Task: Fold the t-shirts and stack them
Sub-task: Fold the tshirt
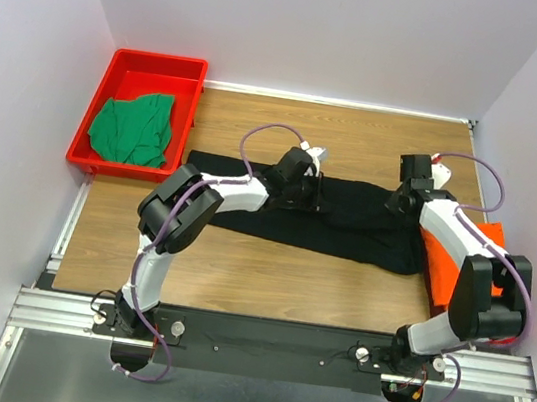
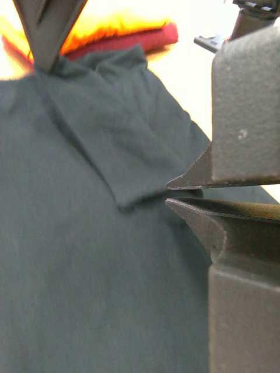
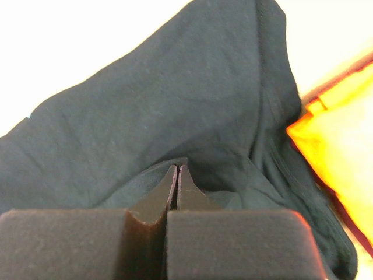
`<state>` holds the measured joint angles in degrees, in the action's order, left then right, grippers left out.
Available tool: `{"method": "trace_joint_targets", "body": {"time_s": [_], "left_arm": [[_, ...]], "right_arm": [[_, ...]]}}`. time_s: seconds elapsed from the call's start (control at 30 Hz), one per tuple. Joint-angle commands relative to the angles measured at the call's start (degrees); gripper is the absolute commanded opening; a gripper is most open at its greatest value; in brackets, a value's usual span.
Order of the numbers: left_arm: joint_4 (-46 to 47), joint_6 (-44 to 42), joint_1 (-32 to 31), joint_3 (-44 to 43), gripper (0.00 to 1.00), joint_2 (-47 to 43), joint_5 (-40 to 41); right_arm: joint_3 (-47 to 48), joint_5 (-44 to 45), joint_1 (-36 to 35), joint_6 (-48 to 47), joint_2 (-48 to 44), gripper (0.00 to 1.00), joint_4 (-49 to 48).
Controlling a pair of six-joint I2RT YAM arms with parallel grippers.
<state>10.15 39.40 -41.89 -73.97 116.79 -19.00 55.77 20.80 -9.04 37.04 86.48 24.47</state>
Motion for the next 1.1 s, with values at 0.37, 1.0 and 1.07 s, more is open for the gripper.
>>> {"method": "trace_joint_targets", "body": {"time_s": [0.37,1.0,1.07], "left_arm": [[1.8,0.0,1.1,-1.3,0.26,-1.0,2.5],[-3.6,-1.5,0.3,-9.3,0.48,7.3,-2.4],[-3.9,-1.6,0.2,-9.6,0.47,7.6,-2.3]], "right_arm": [[5.5,0.5,0.0,0.1,3.8,0.00,-3.7],[2.9,-1.5,0.0,0.2,1.2,0.00,-3.8],[2.9,-1.6,0.0,0.1,1.3,0.00,-3.8]]}}
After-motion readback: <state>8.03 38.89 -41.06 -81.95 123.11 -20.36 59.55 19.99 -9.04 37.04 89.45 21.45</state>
